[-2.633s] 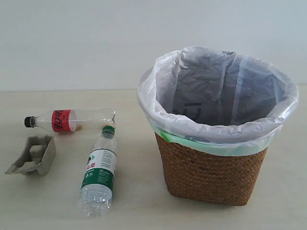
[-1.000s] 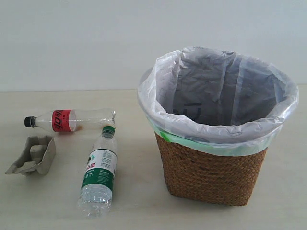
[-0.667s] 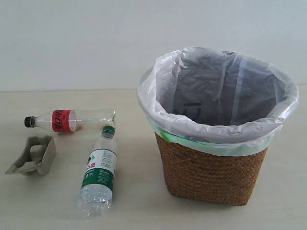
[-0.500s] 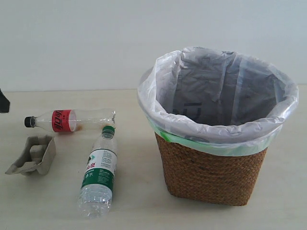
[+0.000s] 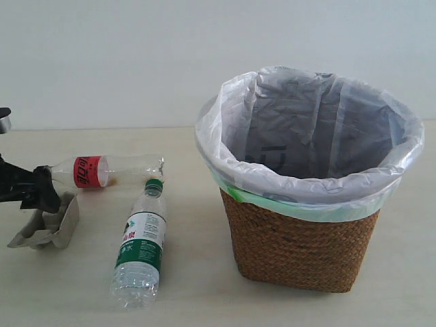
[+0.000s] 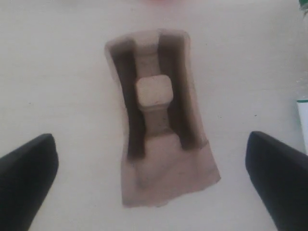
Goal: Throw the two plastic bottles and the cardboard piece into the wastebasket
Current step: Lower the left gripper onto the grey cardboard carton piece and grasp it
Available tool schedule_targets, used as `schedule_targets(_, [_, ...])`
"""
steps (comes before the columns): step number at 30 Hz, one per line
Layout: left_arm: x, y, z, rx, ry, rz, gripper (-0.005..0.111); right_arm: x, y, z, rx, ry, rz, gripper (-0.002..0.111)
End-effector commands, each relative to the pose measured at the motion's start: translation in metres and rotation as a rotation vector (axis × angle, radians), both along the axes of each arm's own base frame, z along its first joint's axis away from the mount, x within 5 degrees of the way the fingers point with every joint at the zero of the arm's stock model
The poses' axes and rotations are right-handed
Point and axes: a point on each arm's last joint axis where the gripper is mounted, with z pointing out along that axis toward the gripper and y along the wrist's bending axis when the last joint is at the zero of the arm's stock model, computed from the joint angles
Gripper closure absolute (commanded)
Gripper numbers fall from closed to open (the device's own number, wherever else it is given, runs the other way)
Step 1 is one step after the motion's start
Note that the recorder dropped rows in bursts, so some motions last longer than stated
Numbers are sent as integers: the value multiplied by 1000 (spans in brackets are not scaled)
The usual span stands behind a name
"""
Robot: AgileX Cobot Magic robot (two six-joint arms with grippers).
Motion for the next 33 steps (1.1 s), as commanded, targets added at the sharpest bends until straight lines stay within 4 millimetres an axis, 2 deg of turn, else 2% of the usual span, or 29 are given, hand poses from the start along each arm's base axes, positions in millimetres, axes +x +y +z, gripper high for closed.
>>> schedule_targets(1, [10,-2,-9,-25,-24,21,-1,0,-1,1,-13,-15,-6,108])
schedule_targets(10, [22,-2,-28,15,-64,-10,-1,0,-1,1,-13,-15,-6,108])
schedule_targets(17, [32,-22,-49,85,-115,-119,-1,0,-1,1,-13,-15,-6,108])
schedule_targets(24, [35,-16,-58,83,-112,-76,-1,0,-1,1,-13,-15,-6,108])
schedule_targets(28, [33,-17,-72,72,-45,-79,-1,0,-1,1,-13,-15,-6,108])
schedule_targets(33, [33,-17,-74,72,-41,-79,1,0,-1,1,-13,-15,-6,108])
